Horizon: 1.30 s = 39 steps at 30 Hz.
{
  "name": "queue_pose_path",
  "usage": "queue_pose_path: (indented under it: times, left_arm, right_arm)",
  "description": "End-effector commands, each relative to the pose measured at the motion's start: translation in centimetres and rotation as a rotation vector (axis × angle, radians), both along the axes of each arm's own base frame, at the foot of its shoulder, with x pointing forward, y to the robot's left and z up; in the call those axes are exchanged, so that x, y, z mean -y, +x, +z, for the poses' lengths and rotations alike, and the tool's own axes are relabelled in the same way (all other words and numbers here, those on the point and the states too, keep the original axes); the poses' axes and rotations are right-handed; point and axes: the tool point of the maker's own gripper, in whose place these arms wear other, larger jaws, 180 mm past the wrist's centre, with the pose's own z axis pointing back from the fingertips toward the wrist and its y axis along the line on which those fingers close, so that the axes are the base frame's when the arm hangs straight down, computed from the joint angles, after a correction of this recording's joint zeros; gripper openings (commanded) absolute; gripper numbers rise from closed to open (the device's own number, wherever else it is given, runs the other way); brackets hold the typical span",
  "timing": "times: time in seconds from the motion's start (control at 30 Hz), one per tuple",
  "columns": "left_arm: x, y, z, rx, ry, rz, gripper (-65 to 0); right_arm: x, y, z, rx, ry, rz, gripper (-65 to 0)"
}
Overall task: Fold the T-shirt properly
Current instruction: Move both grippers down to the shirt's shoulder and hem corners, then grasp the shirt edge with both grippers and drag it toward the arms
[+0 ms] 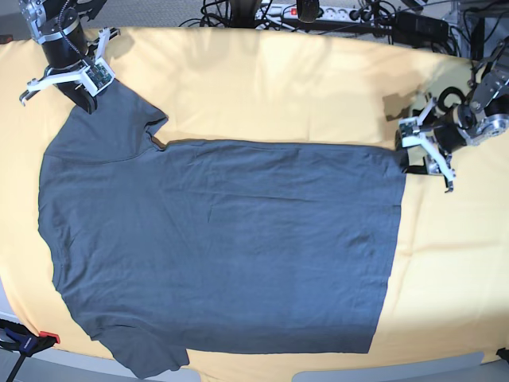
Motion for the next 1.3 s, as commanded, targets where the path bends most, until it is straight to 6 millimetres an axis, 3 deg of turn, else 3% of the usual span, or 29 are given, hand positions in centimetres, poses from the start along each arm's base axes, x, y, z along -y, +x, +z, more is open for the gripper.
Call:
queue_pose_path:
  times: [0.0, 0.2, 0.27, 0.37, 0.4, 0.53, 0.6, 0.7, 0.87, 1.03, 1.27]
  left_arm:
    - [-0.5, 0.2, -0.1, -0.009, 0.029, -0.008, -32.9]
    - [0.9, 1.5, -1.1, -0.007, 0.023, -0.03, -33.5]
    - [1.1, 1.8, -1.0, -0.002, 0.024, -0.038, -42.4]
    - [1.2, 2.5, -0.4, 0.01, 0.012, -0.02, -63.6]
    - [1.1, 2.8, -0.2, 0.013, 0.011, -0.009, -65.0]
    - [0.8, 3.6, 0.4, 0.015, -0.003, 0.034, -65.0]
    - [0.8, 3.6, 0.4, 0.016, -0.002, 0.035, -65.0]
    - [0.8, 3.6, 0.4, 0.015, -0.002, 0.035, -65.0]
    - [0.7, 3.6, 0.4, 0.014, 0.001, 0.037, -65.0]
    - [0.8, 3.6, 0.4, 0.01, -0.01, 0.042, -65.0]
    - [1.0, 3.5, 0.5, -0.001, -0.034, 0.054, -65.0]
  right_arm:
    - [-0.2, 0.4, 0.8, 0.031, -0.003, 0.015, -65.0]
    - [-0.2, 0.4, 0.8, 0.031, -0.003, 0.015, -65.0]
    - [-0.2, 0.4, 0.8, 0.031, -0.003, 0.015, -65.0]
    - [-0.2, 0.4, 0.8, 0.032, -0.008, 0.018, -65.0]
    - [-0.2, 0.4, 0.8, 0.03, -0.017, 0.025, -61.8]
    - [-0.4, 0.5, 0.9, 0.032, -0.031, 0.055, -38.5]
    - [-1.0, 1.0, 1.1, 0.044, -0.016, 0.086, -31.2]
    - [-0.2, 2.1, -0.6, 0.008, 0.008, 0.07, -30.1]
    - [3.3, 4.1, -4.3, -0.061, -0.044, 0.022, -30.1]
    - [4.9, 3.5, -8.1, -0.207, 0.005, -0.017, -30.1]
    - [8.6, 4.1, -11.1, -0.272, -0.022, -0.104, -30.1]
